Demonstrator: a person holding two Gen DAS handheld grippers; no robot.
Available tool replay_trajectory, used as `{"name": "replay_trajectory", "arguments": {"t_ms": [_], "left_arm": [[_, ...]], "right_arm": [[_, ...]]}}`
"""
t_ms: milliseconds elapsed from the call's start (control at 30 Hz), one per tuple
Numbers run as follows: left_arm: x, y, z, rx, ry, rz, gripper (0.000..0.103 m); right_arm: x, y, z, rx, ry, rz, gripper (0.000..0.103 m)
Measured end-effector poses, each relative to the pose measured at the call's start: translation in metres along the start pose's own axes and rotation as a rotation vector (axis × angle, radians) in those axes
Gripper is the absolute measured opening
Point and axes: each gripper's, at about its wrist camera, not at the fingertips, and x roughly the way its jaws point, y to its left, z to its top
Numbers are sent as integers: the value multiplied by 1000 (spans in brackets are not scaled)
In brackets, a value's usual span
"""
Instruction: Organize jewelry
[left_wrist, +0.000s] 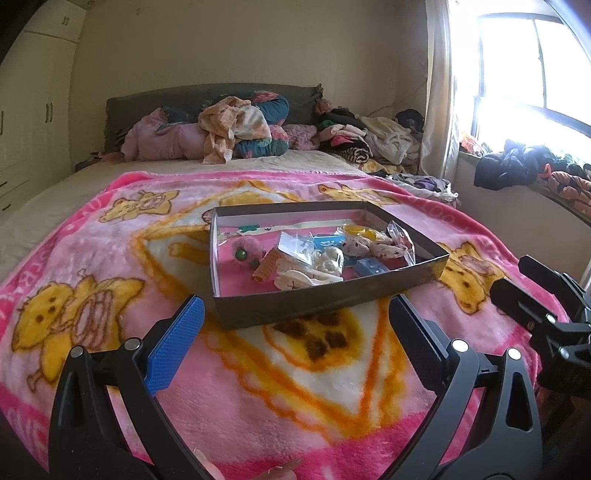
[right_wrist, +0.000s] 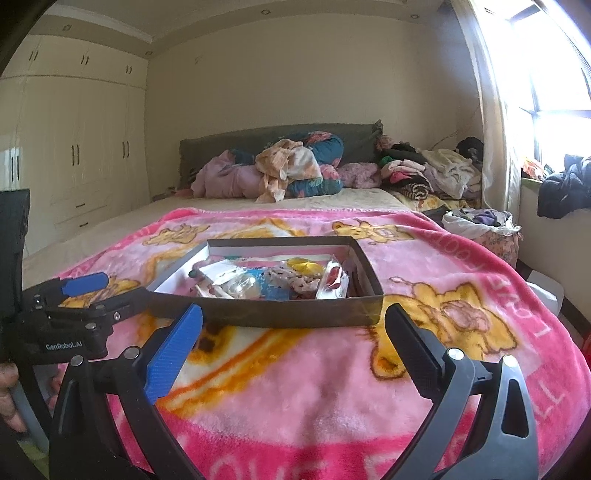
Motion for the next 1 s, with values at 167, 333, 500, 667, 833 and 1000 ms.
{"name": "replay_trajectory", "arguments": {"t_ms": [167,333,500,667,833,1000], "left_arm": [[-1,0,-1,-3,1,2,91],[-1,0,-1,-3,0,2,91],[-1,0,-1,-2,4,5,91],[-2,0,0,-3,5,8,91],[-2,0,-1,-2,5,6,91],[-2,0,-1,-2,5,7,91]], "right_arm": [[0,-1,1,3,-3,0,97],[0,-1,1,1,-3,0,97],[0,-1,1,2,-1,4,97],[-1,-1,1,2,0,4,97],[-1,0,1,0,-3,4,97],[-1,-1,1,1,-1,6,97]]}}
